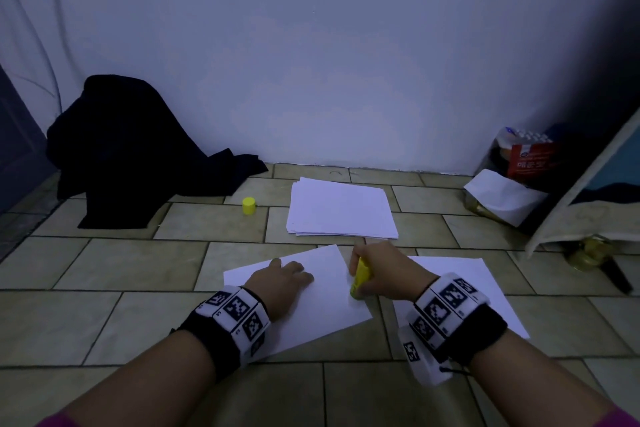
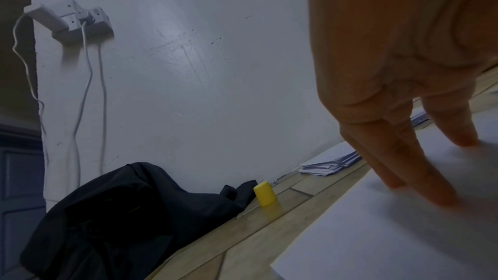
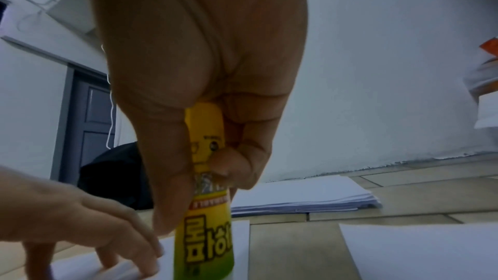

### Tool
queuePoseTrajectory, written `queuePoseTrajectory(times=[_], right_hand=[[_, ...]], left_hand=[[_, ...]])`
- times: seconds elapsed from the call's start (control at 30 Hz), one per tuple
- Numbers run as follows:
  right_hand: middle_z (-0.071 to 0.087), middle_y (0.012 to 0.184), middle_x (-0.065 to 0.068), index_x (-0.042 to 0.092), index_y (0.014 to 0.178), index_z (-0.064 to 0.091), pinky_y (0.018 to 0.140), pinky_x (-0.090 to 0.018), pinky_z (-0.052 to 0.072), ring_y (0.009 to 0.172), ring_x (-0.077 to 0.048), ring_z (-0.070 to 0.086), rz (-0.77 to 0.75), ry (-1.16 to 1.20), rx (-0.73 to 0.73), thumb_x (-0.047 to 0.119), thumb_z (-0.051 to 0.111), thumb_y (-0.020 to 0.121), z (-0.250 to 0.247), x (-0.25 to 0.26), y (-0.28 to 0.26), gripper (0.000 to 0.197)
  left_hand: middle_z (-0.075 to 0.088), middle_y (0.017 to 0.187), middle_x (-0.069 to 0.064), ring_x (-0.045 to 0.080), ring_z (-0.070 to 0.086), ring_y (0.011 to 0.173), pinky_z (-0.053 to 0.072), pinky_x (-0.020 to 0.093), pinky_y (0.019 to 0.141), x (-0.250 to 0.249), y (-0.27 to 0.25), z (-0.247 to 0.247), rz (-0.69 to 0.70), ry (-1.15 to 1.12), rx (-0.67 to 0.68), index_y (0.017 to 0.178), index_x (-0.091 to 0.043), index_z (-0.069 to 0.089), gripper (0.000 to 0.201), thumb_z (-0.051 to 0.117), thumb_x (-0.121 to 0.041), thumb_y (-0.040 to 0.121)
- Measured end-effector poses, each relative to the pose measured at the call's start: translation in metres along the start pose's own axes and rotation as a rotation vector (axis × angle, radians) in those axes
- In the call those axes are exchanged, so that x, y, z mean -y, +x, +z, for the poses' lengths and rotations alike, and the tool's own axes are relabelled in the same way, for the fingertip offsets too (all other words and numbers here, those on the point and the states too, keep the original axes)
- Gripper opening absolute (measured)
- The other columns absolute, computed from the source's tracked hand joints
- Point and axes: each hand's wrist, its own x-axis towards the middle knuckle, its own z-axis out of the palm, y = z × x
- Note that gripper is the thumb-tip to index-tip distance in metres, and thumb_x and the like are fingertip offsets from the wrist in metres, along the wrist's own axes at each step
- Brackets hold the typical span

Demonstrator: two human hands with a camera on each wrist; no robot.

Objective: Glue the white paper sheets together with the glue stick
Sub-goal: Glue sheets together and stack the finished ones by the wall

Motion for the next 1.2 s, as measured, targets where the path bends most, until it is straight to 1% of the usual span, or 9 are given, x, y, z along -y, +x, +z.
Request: queuePoseTrajectory(times=[0.17,0.27,0.33,0.4,0.47,0.6,0.73,0.93,1.2], right_hand=[[0.060,0.098,0.004,0.022,0.092,0.064,0.058,-0.012,0.037,0.088,-0.011,0.051,-0.055,0.015,-0.029,0.015,0.084,0.063,-0.009,-0.004,-0.007,0.036],[0.062,0.084,0.006,0.021,0.081,0.062,0.057,-0.015,0.041,0.077,-0.010,0.056,-0.013,0.266,-0.270,0.011,0.088,0.055,-0.017,-0.012,-0.001,0.038],[0.063,0.074,0.004,0.020,0.074,0.061,0.053,-0.020,0.046,0.065,-0.010,0.058,0.017,0.430,-0.395,0.006,0.088,0.055,-0.019,-0.014,0.007,0.036],[0.063,0.072,-0.002,0.016,0.079,0.062,0.049,-0.022,0.049,0.057,-0.013,0.058,0.037,0.557,-0.445,0.002,0.085,0.060,-0.017,-0.014,0.015,0.033],[0.064,0.080,-0.009,0.014,0.086,0.060,0.052,-0.024,0.052,0.057,-0.016,0.059,0.039,0.626,-0.439,0.001,0.079,0.069,-0.014,-0.011,0.025,0.028],[0.061,0.096,-0.010,0.019,0.094,0.057,0.070,-0.035,0.055,0.080,-0.026,0.061,0.026,0.589,-0.407,0.006,0.069,0.080,-0.006,-0.001,0.047,0.022],[0.059,0.104,-0.006,0.011,0.113,0.059,0.074,-0.025,0.046,0.089,-0.017,0.054,-0.017,0.478,-0.386,0.015,0.066,0.086,0.001,0.018,0.063,0.029],[0.063,0.110,-0.013,0.007,0.112,0.059,0.075,-0.025,0.043,0.100,-0.025,0.058,-0.065,0.431,-0.335,0.013,0.066,0.085,0.013,0.051,0.081,0.029],[0.061,0.116,-0.017,0.001,0.115,0.057,0.088,-0.037,0.048,0.109,-0.031,0.055,-0.076,0.154,-0.167,0.009,0.061,0.085,0.001,0.064,0.077,0.031]], left_hand=[[0.023,0.154,0.002,0.027,0.031,0.134,0.037,0.040,0.103,0.002,-0.001,-0.004,-0.007,0.021,0.003,0.150,-0.027,0.025,0.058,0.041,-0.007,0.098],[0.037,0.142,0.006,0.027,0.043,0.126,0.034,0.040,0.102,0.003,-0.002,-0.006,-0.084,0.097,0.008,0.146,-0.025,0.031,0.068,0.065,-0.033,0.088],[0.039,0.136,0.007,0.027,0.042,0.123,0.034,0.039,0.101,0.003,-0.004,-0.004,-0.113,0.102,-0.017,0.141,-0.021,0.035,0.077,0.069,-0.052,0.079],[0.033,0.140,0.008,0.025,0.037,0.125,0.038,0.037,0.102,0.004,-0.004,0.002,-0.097,0.043,-0.077,0.138,-0.013,0.037,0.083,0.070,-0.057,0.076],[0.023,0.146,0.006,0.023,0.032,0.130,0.041,0.037,0.102,0.005,-0.005,0.008,-0.052,-0.047,-0.098,0.138,-0.009,0.036,0.082,0.069,-0.054,0.078],[0.034,0.141,0.006,0.023,0.036,0.128,0.045,0.039,0.096,0.011,-0.009,0.010,-0.062,-0.061,-0.102,0.141,-0.020,0.036,0.064,0.060,-0.048,0.088],[0.025,0.147,0.005,0.022,0.031,0.132,0.042,0.036,0.093,0.017,-0.010,0.008,-0.137,0.015,-0.155,0.137,-0.013,0.043,0.063,0.057,-0.052,0.088],[0.044,0.129,0.006,0.022,0.043,0.118,0.043,0.036,0.092,0.017,-0.006,0.012,-0.150,-0.090,-0.115,0.126,-0.013,0.043,0.054,0.058,-0.047,0.088],[0.036,0.141,0.006,0.023,0.039,0.128,0.043,0.039,0.099,0.026,-0.006,0.008,-0.091,-0.067,-0.070,0.142,-0.021,0.035,0.067,0.061,-0.047,0.087]])
